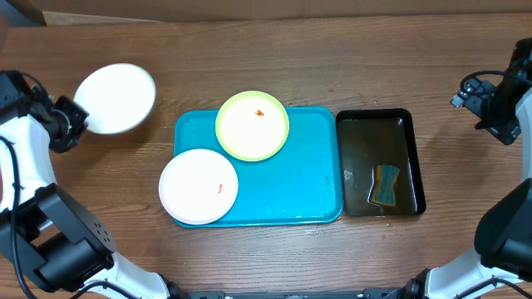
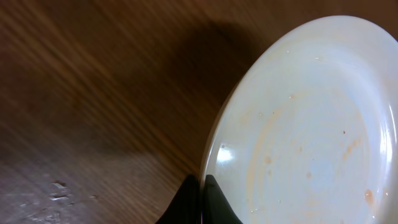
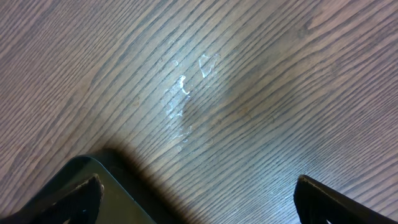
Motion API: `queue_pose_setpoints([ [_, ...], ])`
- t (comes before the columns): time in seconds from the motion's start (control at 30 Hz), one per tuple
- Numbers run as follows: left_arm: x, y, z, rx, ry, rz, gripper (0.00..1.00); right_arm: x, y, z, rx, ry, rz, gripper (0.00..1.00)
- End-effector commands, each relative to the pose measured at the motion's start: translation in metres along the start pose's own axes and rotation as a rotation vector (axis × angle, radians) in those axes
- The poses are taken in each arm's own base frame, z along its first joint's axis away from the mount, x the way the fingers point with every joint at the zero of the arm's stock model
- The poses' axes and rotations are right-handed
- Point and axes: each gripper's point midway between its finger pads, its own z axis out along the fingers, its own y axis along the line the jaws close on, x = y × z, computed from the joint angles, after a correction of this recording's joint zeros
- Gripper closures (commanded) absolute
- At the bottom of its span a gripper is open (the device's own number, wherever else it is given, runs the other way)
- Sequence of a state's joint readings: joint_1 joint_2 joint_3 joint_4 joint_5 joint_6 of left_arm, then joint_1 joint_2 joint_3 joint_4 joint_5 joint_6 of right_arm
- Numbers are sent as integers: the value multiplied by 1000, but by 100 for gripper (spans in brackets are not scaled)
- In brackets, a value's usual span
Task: Clean dirty plates on tray and stack at the side
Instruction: 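Carry the cream plate with the left gripper to the table's left side, then set the cream plate down on the table and open the left gripper, then move the left gripper to the yellow-green plate and grip its rim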
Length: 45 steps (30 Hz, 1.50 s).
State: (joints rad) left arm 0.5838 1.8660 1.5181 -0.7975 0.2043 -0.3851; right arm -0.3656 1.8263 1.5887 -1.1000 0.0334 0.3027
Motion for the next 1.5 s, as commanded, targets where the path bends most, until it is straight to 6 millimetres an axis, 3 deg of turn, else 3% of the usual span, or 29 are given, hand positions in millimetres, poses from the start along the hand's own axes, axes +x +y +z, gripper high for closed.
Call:
queue_pose_setpoints([
  [0.0, 0, 16, -4, -89, -51, 34, 96, 0, 0, 3, 7, 1, 3, 0],
  [0.27, 18, 18, 23, -77, -47, 46, 96, 0, 0, 3, 7, 1, 3, 0],
  [0.33, 21, 18, 24, -77, -41, 48, 92, 0, 0, 3, 7, 1, 3, 0],
  [0.37, 21, 17, 25, -75, -39, 49, 85, 0, 0, 3, 7, 1, 3, 0],
  [0.5, 32, -7, 25, 61, 16, 73, 39, 0, 0, 3, 7, 1, 3, 0],
  [0.53, 36, -18, 24, 123, 39, 107, 31, 0, 0, 3, 7, 1, 3, 0],
  [0.6, 42, -37, 19, 237, 73, 137, 25, 0, 0, 3, 7, 1, 3, 0],
  [0.87, 60, -87, -16, 320, 171, 217, 46, 0, 0, 3, 7, 1, 3, 0],
  [1.07, 114, -149, -22, 356, 255, 414, 50, 0, 0, 3, 7, 1, 3, 0],
  [1.33, 178, -184, -9, 152, 214, 662, 45, 0, 0, 3, 7, 1, 3, 0],
  [1.47, 205, -196, -8, 102, 195, 741, 53, 0, 0, 3, 7, 1, 3, 0],
])
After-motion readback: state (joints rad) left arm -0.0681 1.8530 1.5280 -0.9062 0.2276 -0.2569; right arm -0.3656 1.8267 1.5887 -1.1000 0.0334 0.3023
